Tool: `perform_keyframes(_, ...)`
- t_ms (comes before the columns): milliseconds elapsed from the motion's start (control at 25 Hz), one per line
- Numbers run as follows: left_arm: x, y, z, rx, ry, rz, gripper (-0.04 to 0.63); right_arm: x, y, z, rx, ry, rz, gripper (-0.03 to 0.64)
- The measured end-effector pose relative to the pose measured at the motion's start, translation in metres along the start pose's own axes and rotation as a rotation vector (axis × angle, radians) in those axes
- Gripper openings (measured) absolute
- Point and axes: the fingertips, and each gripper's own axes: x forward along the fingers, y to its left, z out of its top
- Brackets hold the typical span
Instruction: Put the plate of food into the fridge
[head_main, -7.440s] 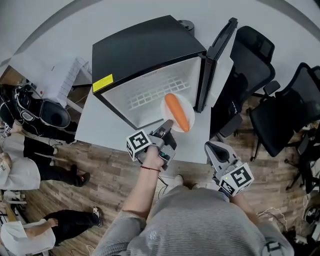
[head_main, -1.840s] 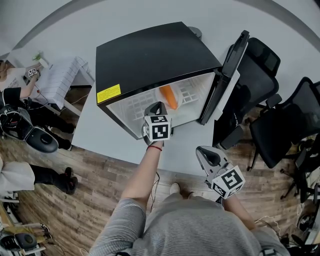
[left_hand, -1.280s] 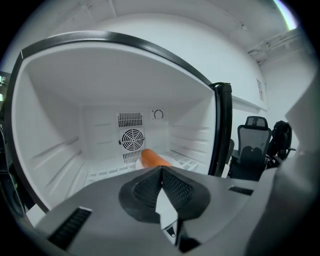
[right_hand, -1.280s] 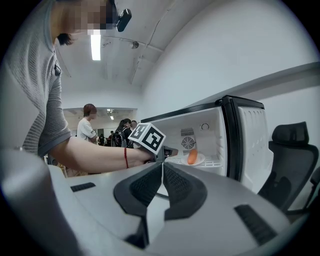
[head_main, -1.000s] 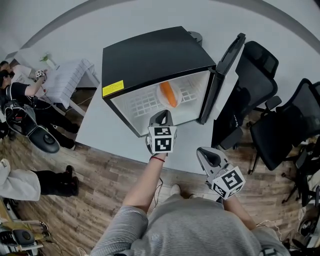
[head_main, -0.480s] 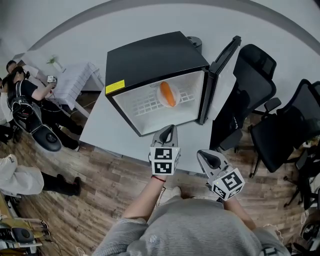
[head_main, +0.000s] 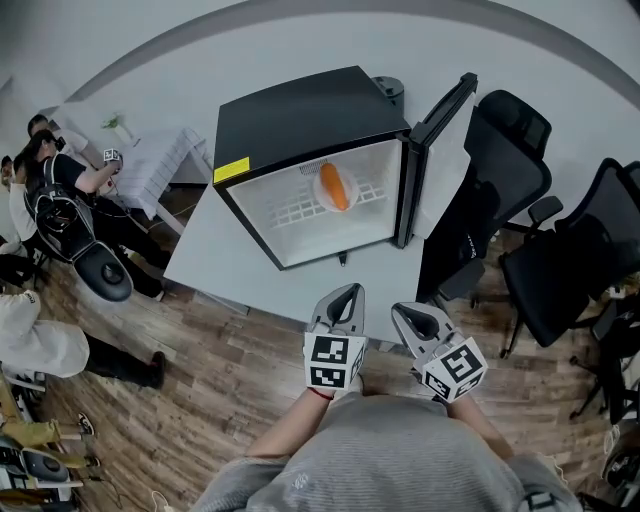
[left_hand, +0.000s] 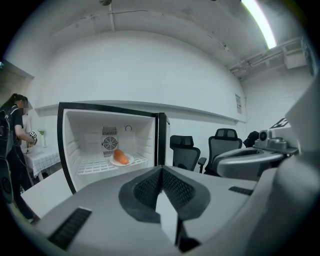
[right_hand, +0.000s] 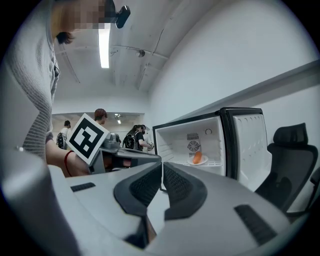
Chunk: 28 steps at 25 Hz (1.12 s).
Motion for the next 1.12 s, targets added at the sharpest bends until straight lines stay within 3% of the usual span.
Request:
perform_keyframes(200, -0.018, -0.015, 0.000, -0.041, -0.031, -0.014, 0.011, -0.007, 0.003, -0.002, -0.004, 0.007, 0.013, 0.015)
perform_keyframes(360, -0.036, -0.033, 0.000, -0.053, -0.115, -0.038, 0.011, -0.013, 0.006, -0.006, -0.017, 0.021, 0.026, 0.015)
perform_keyframes(720, -0.067, -0.050, 0.007, -0.010, -0.255, -0.036, 0.011, -0.023, 0.023, -0.015, -0.018, 0.035, 0.072, 0.015)
perform_keyframes(1120, -0.063, -0.053, -0.017, -0.050, -0.160, -0.055, 0.011, -0.018, 0.031, -0.015, -0.037, 0.035, 0.076, 0.015)
